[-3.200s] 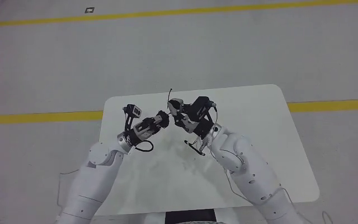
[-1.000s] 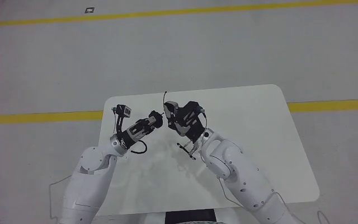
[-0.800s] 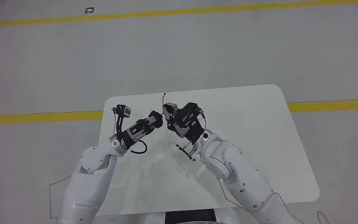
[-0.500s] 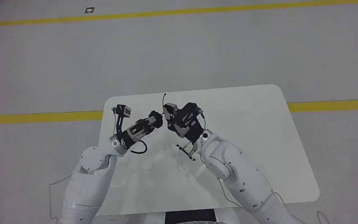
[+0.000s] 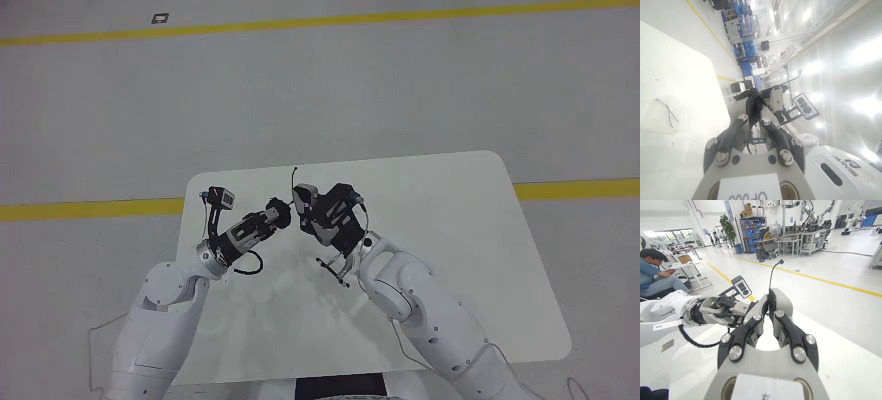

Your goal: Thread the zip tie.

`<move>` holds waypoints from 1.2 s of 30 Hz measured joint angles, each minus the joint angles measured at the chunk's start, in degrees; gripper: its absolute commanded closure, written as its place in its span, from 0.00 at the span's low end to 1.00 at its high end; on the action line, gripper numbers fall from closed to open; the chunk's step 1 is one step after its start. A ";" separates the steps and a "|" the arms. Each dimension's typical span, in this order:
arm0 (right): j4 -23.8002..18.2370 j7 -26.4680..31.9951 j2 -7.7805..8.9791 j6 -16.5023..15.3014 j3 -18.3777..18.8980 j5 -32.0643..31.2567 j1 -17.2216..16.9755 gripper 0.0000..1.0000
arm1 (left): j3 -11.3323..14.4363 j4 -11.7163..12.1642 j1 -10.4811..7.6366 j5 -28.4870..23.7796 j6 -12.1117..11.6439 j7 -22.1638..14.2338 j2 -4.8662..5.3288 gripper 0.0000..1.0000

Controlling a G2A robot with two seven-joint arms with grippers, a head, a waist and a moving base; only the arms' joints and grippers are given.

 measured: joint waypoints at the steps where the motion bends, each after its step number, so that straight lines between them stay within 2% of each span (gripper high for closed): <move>1: -0.03 -0.01 0.00 -0.07 0.00 -0.02 -0.01 1.00 | 0.00 0.00 0.00 0.00 0.00 0.00 0.00 1.00; 36: 1.02 -0.34 -0.19 0.23 -0.59 -0.34 0.25 1.00 | 0.00 0.00 0.00 0.00 0.00 0.00 0.00 1.00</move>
